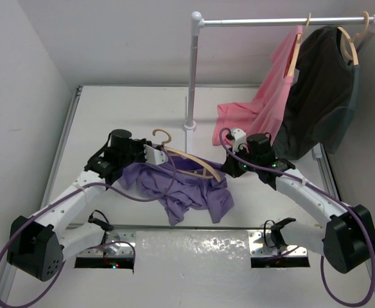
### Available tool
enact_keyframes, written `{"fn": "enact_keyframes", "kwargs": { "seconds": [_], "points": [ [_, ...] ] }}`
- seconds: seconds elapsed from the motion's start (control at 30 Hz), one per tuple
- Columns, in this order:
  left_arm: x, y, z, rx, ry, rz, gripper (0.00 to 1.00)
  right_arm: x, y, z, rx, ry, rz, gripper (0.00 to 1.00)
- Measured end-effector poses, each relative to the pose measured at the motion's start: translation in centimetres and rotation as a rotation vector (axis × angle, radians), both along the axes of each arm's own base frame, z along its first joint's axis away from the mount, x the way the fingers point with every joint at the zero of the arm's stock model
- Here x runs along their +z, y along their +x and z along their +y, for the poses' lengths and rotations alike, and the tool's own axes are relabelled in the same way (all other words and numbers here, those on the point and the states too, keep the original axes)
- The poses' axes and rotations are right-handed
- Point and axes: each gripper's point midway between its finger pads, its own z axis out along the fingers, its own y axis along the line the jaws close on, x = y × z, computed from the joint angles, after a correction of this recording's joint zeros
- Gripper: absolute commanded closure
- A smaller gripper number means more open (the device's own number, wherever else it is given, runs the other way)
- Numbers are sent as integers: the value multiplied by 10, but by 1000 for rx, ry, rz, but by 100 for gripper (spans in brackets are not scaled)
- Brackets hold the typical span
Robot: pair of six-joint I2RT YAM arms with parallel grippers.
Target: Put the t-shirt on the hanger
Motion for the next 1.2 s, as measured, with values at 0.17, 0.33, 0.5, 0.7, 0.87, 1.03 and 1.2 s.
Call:
{"fn": "enact_keyframes", "kwargs": {
  "seconds": [0.17,0.33,0.5,0.7,0.87,1.03,1.2],
  "points": [
    [0,8,2,63,-33,-3,100,-4,-12,3,91,-15,22,100],
    [13,15,-4,97,-111,7,100,-11,-15,-5,93,-63,31,100],
    [18,17,-5,95,-115,-4,100,-11,-8,-11,51,-92,12,100],
    [10,23,2,104,-50,-48,100,0,-3,-12,29,-91,-20,100],
    [8,35,4,121,-18,-89,100,11,-3,-15,31,-92,-57,100],
    [-3,35,7,108,46,-104,100,14,-5,-17,43,-116,-42,100],
    [-3,41,10,132,73,-105,100,27,-5,-9,104,-96,-61,100]
  ]
}}
